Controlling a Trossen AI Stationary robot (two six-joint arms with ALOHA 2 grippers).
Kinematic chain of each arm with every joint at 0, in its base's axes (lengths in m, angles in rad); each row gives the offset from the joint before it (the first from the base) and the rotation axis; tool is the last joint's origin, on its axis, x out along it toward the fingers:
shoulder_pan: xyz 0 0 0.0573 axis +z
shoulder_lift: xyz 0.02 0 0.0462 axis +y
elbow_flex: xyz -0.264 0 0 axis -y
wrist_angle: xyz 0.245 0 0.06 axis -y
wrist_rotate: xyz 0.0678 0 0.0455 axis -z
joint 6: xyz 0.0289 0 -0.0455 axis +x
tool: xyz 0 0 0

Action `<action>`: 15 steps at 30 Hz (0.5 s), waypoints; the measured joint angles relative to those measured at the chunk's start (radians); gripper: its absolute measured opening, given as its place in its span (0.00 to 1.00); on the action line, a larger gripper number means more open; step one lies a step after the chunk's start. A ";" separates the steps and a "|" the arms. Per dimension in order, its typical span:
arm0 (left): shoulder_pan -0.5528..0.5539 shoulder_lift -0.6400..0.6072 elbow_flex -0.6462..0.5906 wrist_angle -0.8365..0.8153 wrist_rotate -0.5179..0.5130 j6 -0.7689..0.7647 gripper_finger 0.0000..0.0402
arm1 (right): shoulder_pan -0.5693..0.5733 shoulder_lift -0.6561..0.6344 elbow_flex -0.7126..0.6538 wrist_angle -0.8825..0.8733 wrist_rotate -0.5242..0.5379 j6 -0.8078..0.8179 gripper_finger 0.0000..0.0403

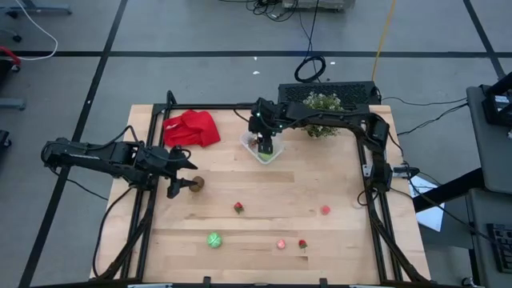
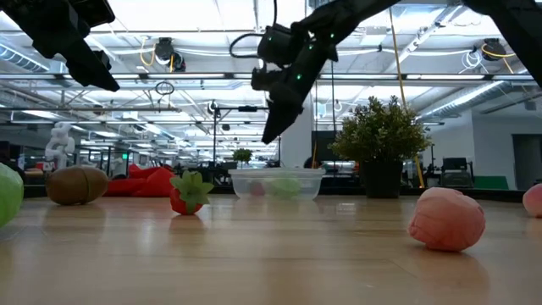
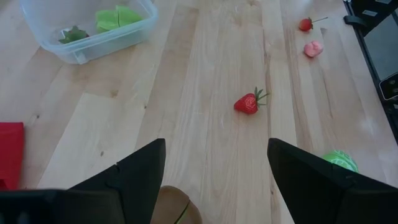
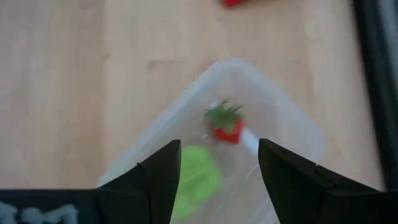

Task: Pick and placing Produce into tupperware
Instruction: Put the brown kiwi into the transparent bin

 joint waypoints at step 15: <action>0.000 0.000 0.000 0.000 0.000 -0.008 0.71 | 0.317 -0.043 0.000 -0.190 -0.011 0.102 0.51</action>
